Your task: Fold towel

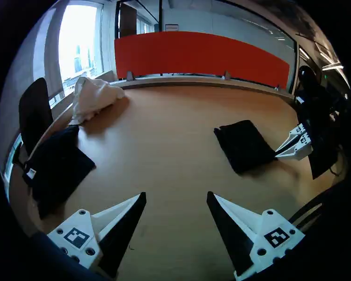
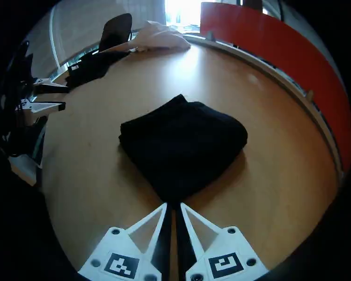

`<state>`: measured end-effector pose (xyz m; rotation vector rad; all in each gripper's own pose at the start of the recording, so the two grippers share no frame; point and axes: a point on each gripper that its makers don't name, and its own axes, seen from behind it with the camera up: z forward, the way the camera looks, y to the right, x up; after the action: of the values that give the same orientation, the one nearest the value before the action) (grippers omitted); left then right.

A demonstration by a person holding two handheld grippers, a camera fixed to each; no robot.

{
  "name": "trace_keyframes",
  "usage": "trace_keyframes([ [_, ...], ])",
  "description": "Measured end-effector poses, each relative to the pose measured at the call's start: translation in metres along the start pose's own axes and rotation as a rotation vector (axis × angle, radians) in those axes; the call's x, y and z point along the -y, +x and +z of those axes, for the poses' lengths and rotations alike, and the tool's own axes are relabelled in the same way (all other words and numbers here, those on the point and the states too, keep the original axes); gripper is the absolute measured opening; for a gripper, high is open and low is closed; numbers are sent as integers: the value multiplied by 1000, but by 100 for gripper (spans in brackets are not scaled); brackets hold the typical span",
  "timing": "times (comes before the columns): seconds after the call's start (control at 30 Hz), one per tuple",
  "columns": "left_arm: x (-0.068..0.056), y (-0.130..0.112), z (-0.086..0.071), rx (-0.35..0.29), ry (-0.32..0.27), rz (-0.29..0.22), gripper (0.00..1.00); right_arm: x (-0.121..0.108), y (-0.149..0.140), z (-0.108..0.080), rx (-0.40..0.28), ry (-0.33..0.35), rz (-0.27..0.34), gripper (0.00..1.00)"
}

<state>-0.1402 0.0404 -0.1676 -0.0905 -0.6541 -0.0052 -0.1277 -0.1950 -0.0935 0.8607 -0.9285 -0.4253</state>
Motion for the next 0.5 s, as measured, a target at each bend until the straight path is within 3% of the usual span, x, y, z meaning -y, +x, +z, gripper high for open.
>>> trace_keyframes([
  [0.2,-2,0,0,-1,-8,1,96,-4,14,-7,-26,-6,-8,4],
  [0.5,0,3,-1,-8,-8,-4,96,-17,62,-29,-97,-27,-42,4],
])
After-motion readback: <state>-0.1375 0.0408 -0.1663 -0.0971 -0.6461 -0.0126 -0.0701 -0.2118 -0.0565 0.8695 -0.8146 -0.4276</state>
